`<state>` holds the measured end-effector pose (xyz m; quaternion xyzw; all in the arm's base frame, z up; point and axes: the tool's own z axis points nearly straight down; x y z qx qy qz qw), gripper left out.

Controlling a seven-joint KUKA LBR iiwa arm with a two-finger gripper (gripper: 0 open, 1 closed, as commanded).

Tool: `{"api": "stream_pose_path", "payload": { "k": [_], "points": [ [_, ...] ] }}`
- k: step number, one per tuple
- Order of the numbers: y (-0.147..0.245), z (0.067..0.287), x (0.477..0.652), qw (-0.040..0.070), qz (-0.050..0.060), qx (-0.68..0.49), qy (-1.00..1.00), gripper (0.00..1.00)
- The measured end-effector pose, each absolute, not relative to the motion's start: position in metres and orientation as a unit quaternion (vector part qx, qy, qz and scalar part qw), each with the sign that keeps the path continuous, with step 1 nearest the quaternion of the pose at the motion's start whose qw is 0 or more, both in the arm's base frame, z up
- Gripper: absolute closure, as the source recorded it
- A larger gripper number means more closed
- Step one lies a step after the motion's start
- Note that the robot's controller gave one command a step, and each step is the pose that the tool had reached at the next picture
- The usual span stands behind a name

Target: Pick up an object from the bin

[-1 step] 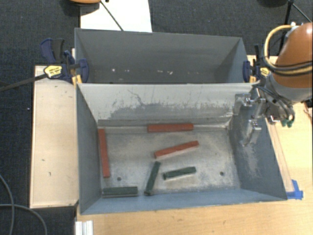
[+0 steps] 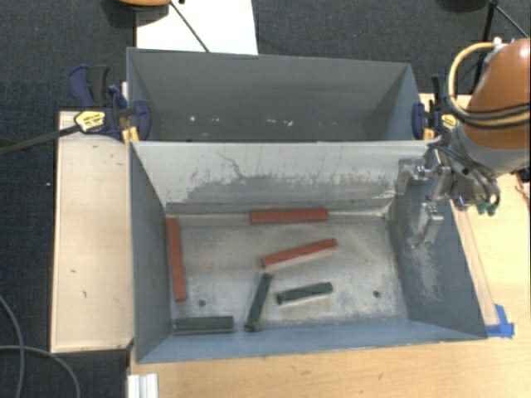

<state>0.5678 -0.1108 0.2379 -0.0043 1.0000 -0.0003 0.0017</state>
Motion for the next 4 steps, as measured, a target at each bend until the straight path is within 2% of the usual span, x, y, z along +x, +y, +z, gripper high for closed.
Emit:
{"api": "stream_pose_path", "payload": {
  "k": [2, 3, 4],
  "points": [
    [-0.059, 0.123, 0.558, 0.003, 0.000, -0.038, 0.999, 0.00],
    [-0.004, 0.078, 0.577, 0.002, 0.000, -0.106, 0.994, 0.00],
    [0.001, 0.071, 0.589, 0.003, 0.000, -0.027, 1.000, 1.00]
  ]
}}
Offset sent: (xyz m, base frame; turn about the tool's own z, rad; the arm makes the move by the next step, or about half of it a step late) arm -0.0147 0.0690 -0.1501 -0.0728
